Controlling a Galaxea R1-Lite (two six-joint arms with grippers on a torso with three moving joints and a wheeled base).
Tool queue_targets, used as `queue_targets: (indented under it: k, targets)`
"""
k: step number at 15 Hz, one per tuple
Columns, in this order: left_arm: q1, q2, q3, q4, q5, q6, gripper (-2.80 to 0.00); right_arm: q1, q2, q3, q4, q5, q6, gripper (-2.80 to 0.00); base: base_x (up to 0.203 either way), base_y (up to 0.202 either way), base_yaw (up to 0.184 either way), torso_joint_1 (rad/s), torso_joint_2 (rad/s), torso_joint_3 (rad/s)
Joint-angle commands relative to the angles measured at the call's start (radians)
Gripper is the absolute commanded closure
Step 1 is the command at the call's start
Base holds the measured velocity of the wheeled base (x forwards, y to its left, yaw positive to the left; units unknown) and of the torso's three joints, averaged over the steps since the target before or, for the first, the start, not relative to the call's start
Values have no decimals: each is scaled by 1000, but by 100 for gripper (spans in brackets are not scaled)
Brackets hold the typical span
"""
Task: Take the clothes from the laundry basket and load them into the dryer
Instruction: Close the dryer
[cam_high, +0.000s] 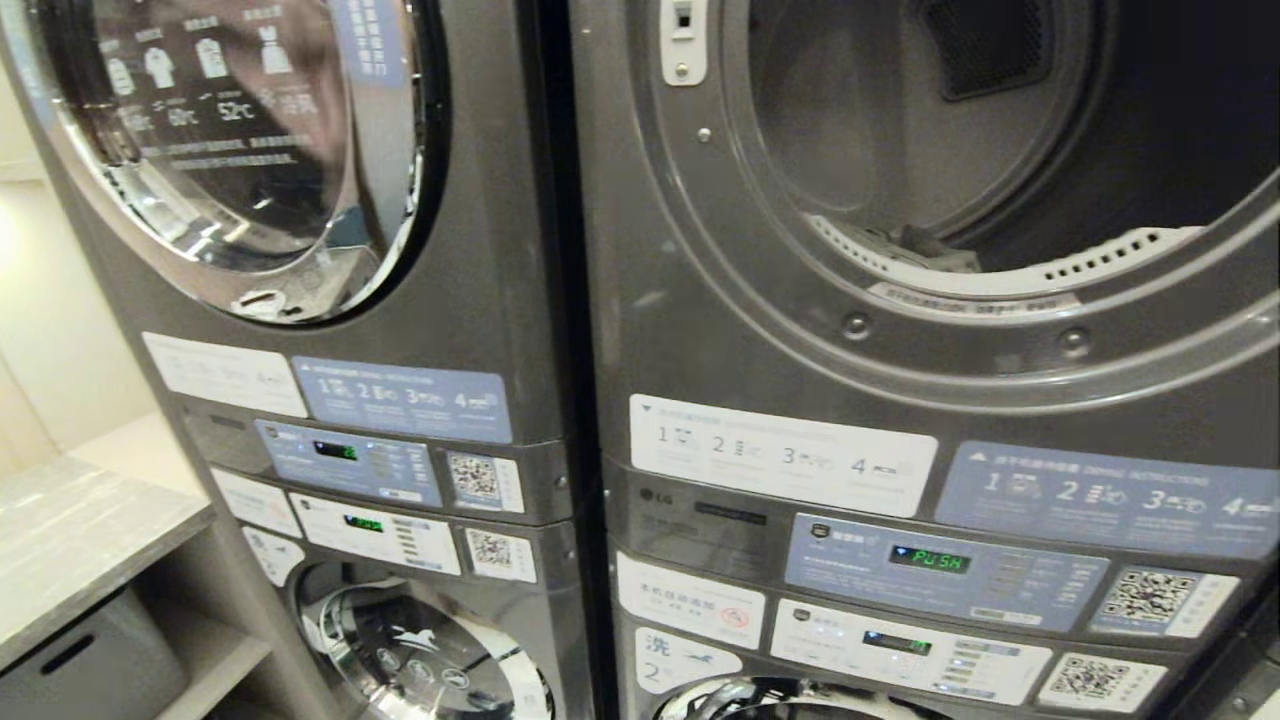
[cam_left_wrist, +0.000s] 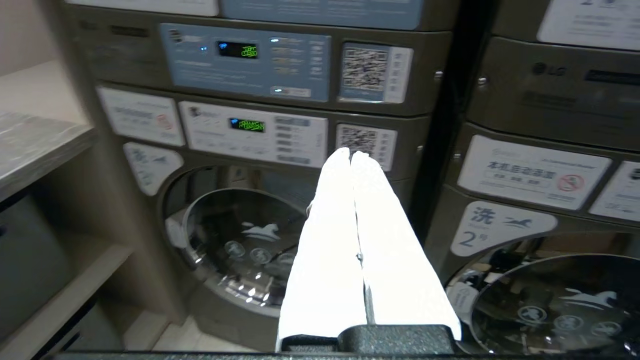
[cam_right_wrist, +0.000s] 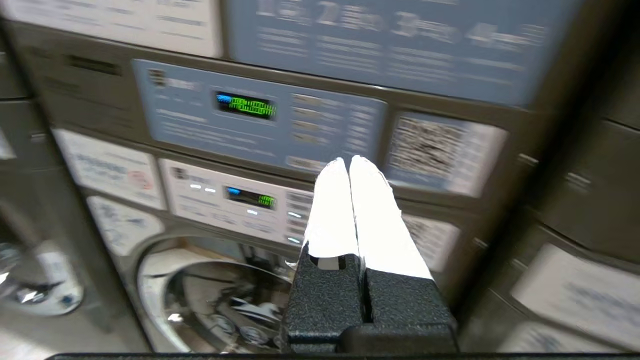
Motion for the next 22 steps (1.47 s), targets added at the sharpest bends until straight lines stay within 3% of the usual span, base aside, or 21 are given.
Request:
queue_targets:
  k: [1, 6, 10, 22]
  targets:
    - [0, 0, 0, 1, 0, 0, 0, 0, 2, 6, 0, 0, -1, 0, -3, 10, -175, 7, 2, 3]
    - [0, 0, 0, -1, 0, 0, 0, 0, 2, 6, 0, 0, 0, 0, 2, 8, -143, 1, 2, 3]
    - [0, 0, 0, -1, 0, 2, 0, 0, 2, 6, 0, -2, 0, 0, 0, 0, 0, 0, 0, 0]
    - [0, 1, 0, -1, 0, 2, 0, 0, 2, 6, -2, 0, -3, 0, -189, 0, 0, 0, 2, 1]
